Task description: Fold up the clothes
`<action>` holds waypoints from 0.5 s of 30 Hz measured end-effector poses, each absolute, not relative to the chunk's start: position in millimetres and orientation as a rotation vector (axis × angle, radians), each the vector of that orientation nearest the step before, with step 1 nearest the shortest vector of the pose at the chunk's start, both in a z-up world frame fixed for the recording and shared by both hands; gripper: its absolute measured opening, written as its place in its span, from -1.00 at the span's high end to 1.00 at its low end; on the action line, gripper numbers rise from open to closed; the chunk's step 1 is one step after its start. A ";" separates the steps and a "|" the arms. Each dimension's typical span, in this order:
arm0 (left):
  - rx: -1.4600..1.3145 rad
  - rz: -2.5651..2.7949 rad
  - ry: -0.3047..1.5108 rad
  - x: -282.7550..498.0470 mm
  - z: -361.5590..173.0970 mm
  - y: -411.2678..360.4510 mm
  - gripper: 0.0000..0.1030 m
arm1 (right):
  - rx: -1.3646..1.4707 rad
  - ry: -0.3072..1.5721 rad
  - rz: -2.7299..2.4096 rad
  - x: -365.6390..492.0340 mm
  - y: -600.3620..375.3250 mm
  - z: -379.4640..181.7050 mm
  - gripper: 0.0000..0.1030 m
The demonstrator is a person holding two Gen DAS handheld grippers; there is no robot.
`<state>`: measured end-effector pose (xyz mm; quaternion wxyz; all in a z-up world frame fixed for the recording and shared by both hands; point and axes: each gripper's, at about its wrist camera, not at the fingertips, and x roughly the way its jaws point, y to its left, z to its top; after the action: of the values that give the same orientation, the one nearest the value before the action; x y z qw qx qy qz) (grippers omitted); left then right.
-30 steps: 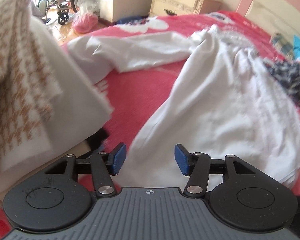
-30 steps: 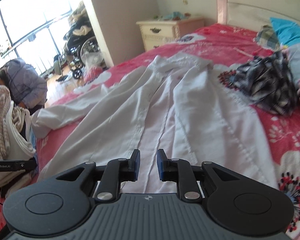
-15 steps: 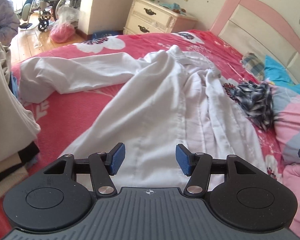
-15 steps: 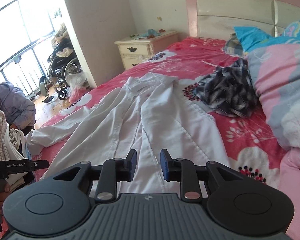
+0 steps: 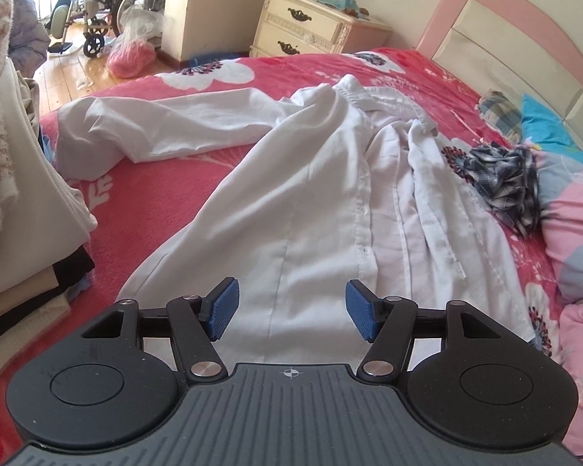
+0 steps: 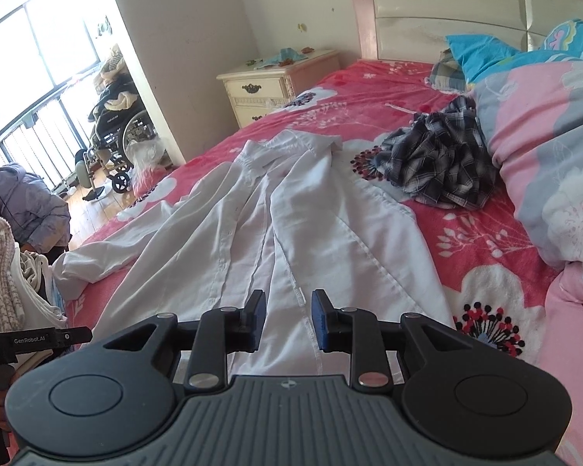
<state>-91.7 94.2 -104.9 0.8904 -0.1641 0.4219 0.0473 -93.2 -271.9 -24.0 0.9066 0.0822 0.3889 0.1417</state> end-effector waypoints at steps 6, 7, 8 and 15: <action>-0.332 0.093 0.908 -87.5 -112.7 92.5 -0.22 | 0.199 0.843 0.293 -87.2 -270.5 -32.1 0.46; -0.329 0.093 0.914 -86.6 -114.2 91.9 -0.23 | 0.202 0.846 0.292 -86.5 -270.5 -32.9 0.46; -0.327 0.094 0.919 -85.7 -115.7 91.4 -0.23 | 0.205 0.849 0.292 -86.0 -270.5 -33.7 0.46; -0.319 0.095 0.929 -86.1 -121.3 88.7 -0.25 | 0.213 0.856 0.295 -84.5 -269.2 -36.8 0.46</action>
<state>-86.1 88.7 -121.3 0.8807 -0.1530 0.4459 0.0456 -84.5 -269.2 -36.8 0.8938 0.1028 0.4126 0.1423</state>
